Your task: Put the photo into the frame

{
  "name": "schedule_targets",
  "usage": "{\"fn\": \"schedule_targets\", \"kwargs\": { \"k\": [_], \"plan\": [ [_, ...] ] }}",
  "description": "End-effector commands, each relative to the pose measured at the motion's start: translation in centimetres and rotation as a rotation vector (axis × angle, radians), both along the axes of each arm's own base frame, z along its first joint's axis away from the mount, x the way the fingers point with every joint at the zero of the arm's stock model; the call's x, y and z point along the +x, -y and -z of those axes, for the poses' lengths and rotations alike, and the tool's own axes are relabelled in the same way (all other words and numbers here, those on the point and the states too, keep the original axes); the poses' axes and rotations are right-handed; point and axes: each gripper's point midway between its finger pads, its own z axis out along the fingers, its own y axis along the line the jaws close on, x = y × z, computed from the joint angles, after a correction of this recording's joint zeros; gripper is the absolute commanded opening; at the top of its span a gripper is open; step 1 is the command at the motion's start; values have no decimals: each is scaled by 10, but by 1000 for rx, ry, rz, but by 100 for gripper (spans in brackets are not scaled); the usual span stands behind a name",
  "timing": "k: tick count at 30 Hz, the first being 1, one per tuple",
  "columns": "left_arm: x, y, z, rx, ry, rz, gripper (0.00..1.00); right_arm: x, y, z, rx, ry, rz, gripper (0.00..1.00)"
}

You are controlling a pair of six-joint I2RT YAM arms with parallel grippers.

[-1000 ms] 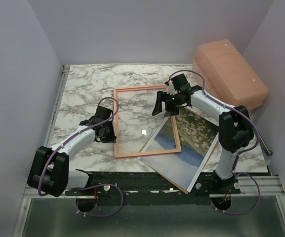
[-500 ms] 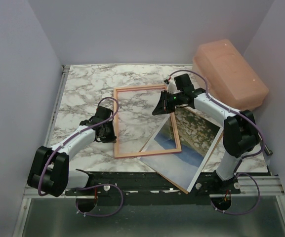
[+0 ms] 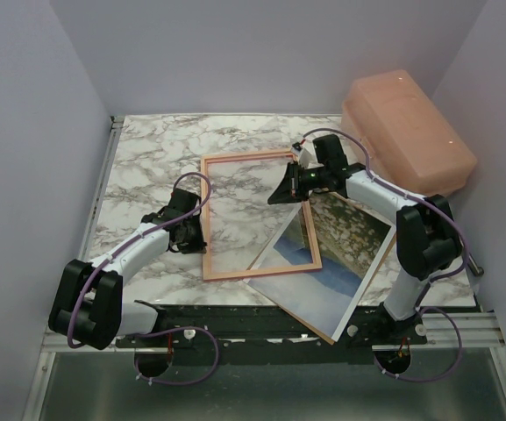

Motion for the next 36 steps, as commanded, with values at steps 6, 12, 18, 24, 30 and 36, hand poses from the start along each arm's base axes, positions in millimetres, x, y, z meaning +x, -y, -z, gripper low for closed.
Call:
{"fn": "schedule_targets", "kwargs": {
  "k": [6,12,18,24,30,36],
  "plan": [
    [-12,-7,16,59,-54,17,8,-17,-19,-28,157,-41,-87,1],
    [-13,-7,16,61,-54,18,8,-15,-20,-23,157,-71,-81,1],
    [-12,-7,16,63,-53,19,8,-8,-13,-11,104,-62,-25,1],
    [-12,-6,15,65,-52,21,8,-5,-6,-5,81,-46,-28,1],
    [-13,-7,16,71,-54,22,8,-2,-5,6,62,-47,-25,1],
    [-13,-7,16,78,-55,25,8,8,-1,4,38,-18,-11,1]
  ]
}}
